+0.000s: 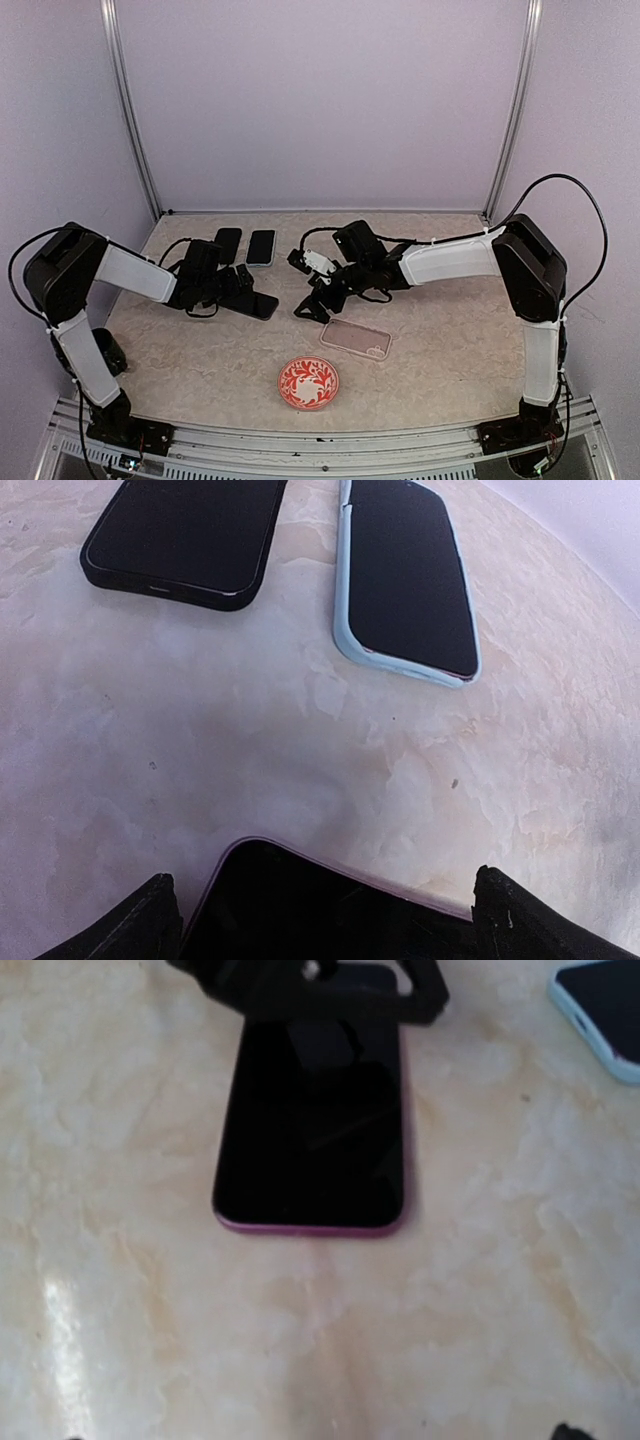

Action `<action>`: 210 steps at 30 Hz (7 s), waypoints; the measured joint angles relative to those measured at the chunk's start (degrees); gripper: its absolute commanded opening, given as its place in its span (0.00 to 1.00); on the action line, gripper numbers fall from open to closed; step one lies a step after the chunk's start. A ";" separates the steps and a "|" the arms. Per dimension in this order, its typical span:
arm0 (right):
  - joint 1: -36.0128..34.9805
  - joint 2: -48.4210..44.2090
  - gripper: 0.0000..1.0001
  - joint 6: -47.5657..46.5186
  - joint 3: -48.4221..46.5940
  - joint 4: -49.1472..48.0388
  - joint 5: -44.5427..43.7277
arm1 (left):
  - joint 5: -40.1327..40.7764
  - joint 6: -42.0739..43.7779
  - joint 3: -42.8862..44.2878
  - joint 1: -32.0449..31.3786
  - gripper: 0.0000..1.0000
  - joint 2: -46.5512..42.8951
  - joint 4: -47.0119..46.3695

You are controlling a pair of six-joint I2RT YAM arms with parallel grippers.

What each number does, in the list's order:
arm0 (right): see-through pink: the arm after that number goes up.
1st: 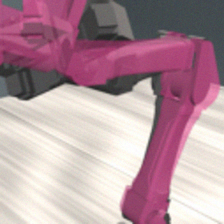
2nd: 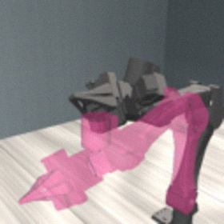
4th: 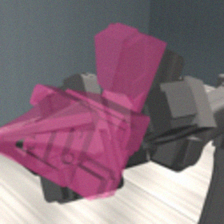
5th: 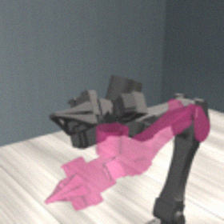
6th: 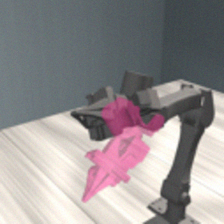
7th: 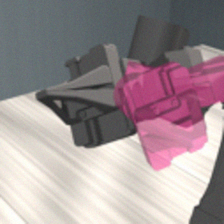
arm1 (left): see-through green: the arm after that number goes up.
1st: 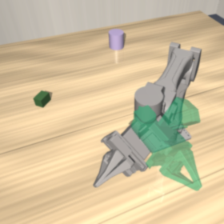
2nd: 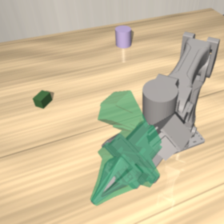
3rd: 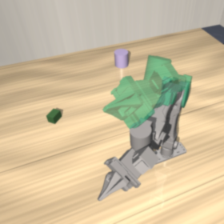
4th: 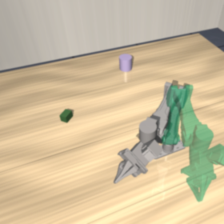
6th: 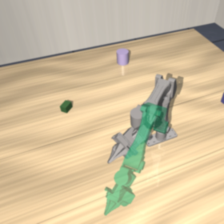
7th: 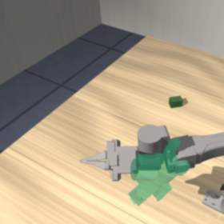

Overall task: Put the phone into the phone case
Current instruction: Move the phone to the center of the board, then pick up the phone at the center of the board, then place the phone at the center of the board.

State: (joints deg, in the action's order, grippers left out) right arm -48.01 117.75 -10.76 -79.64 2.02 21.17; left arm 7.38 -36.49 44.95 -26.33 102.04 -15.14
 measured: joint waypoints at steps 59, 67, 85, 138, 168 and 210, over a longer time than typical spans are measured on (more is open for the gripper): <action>-2.86 17.14 1.00 -2.19 -16.63 4.13 -2.82 | 5.79 -3.13 -2.36 -1.73 0.99 -22.27 16.06; -2.95 19.12 0.94 -2.29 -19.45 4.04 -2.78 | 5.99 -3.43 -2.36 -1.81 0.99 -22.95 16.55; -2.97 20.20 0.47 -3.13 -20.22 2.97 -0.20 | 6.73 -3.39 -2.36 -1.88 0.99 -22.95 17.77; -3.15 5.92 0.29 -3.34 -0.87 -14.56 -1.55 | -10.01 -4.87 -8.94 3.54 0.99 -20.00 6.47; -2.45 8.17 0.41 -3.19 1.05 -7.30 0.50 | -10.19 -4.96 -9.66 3.56 0.99 -20.00 6.14; -2.91 20.92 0.88 -7.32 -25.51 13.49 0.85 | -10.60 -5.29 -10.19 4.68 0.99 -20.00 5.73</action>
State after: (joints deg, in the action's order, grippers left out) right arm -50.92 138.67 -18.09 -105.14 15.51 22.02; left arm -3.22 -41.78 34.76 -21.65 82.04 -9.41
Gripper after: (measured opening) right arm 0.884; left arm 0.989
